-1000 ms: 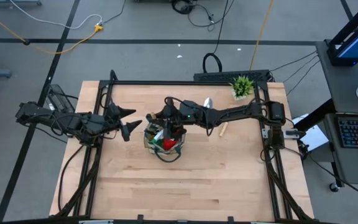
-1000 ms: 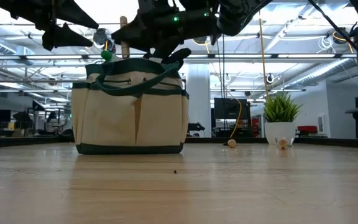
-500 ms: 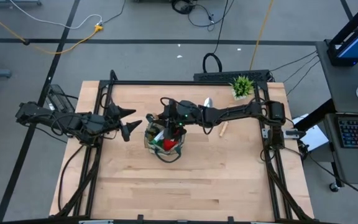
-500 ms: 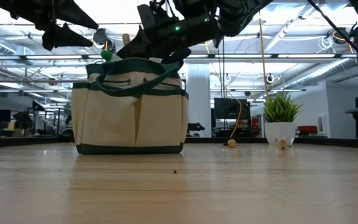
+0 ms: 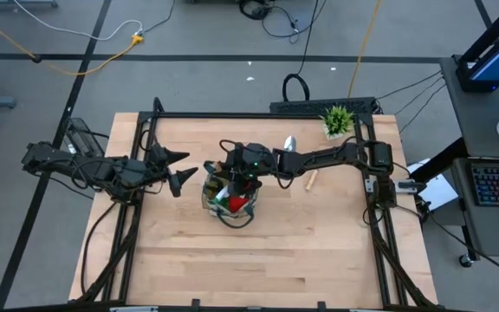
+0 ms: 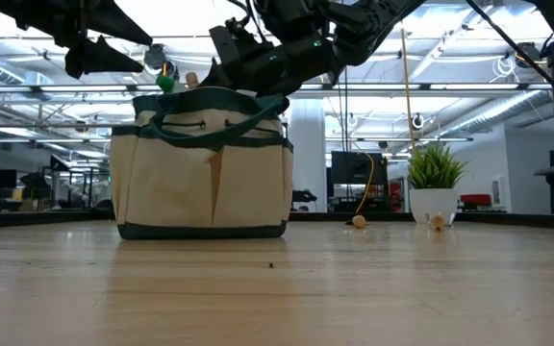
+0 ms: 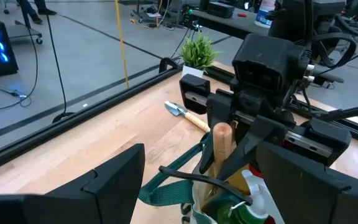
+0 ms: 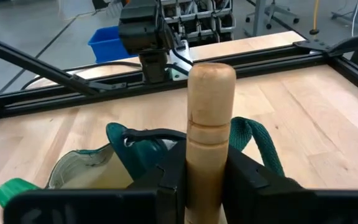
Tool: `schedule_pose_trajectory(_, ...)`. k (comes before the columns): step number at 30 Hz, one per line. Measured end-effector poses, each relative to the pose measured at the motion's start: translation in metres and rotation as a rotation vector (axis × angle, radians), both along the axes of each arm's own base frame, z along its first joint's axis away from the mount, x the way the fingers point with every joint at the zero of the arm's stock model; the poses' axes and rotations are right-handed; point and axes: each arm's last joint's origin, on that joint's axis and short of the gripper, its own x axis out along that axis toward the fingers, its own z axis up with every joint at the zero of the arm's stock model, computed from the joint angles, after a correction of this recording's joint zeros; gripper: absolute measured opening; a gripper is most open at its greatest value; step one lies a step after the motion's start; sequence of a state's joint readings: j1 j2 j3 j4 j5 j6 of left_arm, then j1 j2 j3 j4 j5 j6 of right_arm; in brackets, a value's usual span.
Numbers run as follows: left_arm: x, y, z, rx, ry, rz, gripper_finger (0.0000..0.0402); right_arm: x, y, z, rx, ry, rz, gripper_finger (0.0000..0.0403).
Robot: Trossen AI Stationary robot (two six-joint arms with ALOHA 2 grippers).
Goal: Pick & Place Garden tools in Gardening bag
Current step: Put the left brown hand rake into the brown gardening bag
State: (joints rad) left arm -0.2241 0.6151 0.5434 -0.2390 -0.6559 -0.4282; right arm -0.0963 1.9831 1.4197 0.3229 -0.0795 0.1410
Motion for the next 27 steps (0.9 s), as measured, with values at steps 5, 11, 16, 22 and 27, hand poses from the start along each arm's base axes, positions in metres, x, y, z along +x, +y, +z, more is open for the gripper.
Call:
schedule_pose_trajectory(5, 0.0, 0.0, 0.0, 0.0, 0.001, 0.0, 0.031, 0.0, 0.001, -0.001, -0.007, 0.009, 0.009, 0.008)
schedule_pose_trajectory(11, 0.0, 0.0, 0.0, 0.001, 0.004, 0.0, 0.031, 0.0, 0.008, -0.001, -0.068, 0.009, 0.043, 0.0091)
schedule_pose_trajectory(16, 0.0, 0.0, 0.0, 0.001, 0.004, 0.0, 0.031, 0.001, 0.01, -0.001, -0.09, 0.008, 0.05, 0.0116)
schedule_pose_trajectory(22, 0.0, 0.0, 0.0, 0.007, 0.007, -0.001, 0.031, -0.005, 0.01, 0.017, -0.147, -0.021, 0.028, 0.0162)
schedule_pose_trajectory(27, 0.0, 0.0, 0.0, 0.008, 0.007, -0.001, 0.031, -0.009, 0.01, 0.028, -0.174, -0.04, 0.018, 0.0199)
